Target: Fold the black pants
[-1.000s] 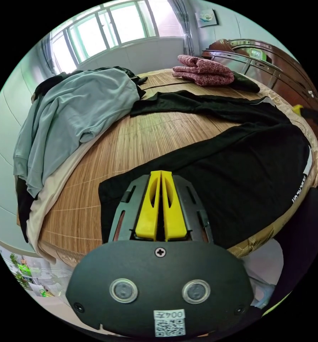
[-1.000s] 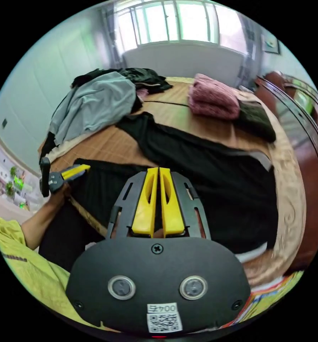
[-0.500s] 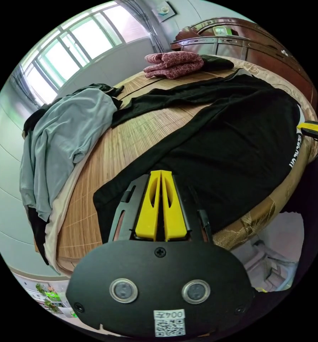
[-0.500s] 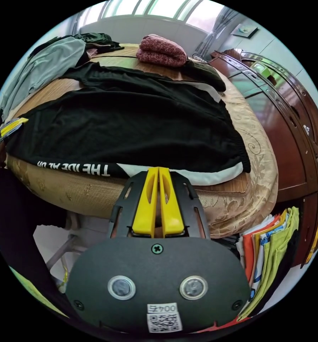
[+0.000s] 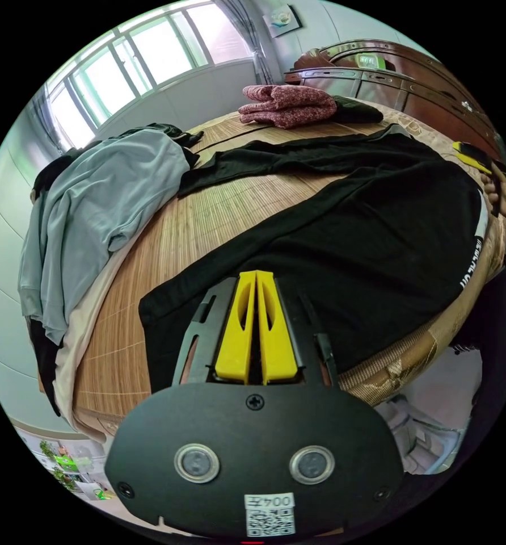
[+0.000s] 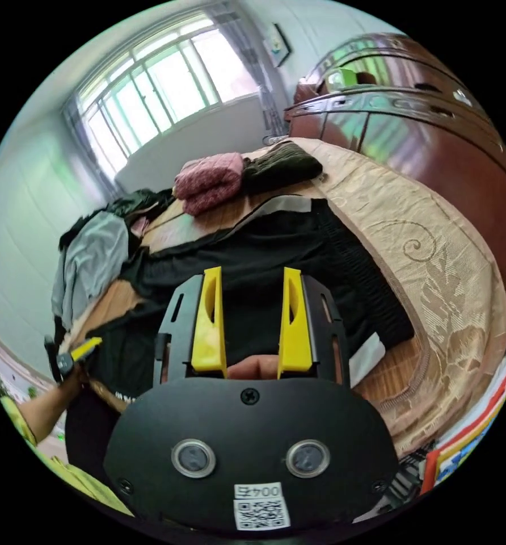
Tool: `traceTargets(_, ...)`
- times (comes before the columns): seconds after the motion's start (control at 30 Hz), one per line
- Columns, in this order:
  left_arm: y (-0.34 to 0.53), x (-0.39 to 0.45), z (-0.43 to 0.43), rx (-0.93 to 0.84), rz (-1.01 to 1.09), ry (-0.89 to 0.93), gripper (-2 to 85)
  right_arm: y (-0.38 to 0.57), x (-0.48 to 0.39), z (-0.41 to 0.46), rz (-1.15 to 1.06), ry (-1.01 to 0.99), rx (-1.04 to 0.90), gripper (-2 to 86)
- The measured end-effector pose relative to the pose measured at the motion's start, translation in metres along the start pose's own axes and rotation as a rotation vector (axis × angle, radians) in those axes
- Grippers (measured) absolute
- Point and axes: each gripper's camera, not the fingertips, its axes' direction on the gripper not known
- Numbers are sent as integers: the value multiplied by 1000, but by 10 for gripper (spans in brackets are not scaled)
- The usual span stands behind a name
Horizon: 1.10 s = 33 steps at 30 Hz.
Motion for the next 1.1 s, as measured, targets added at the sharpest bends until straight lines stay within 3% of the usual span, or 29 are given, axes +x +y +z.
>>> traceTargets(0.2,-25,0,3,-3,-10,13,3,-69,73,16,164,-12,-78,116)
traceTargets(0.27,-36,2,3,-4,-9,11,4,-82,87,31,175,69,-209,87)
traceTargets(0.37,-68,6,-7,-74,-6,-63,7,-99,106,8,181,171,-209,64)
traceTargets(0.43,-102,12,-33,60,-6,-40,10,-106,118,-14,196,135,-176,88)
traceTargets(0.47,-131,21,-47,156,21,30,11,-108,117,-19,189,111,-163,93)
traceTargets(0.57,-230,72,-41,201,190,129,28,-119,104,-44,155,-55,-70,107)
traceTargets(0.77,-388,192,39,82,569,18,64,-142,80,-40,74,-158,-152,107)
traceTargets(0.93,-436,220,79,-60,756,46,77,-164,83,-46,76,-156,-169,100)
traceTargets(1.1,-466,225,95,-80,781,2,65,-183,93,-58,99,-176,-164,97)
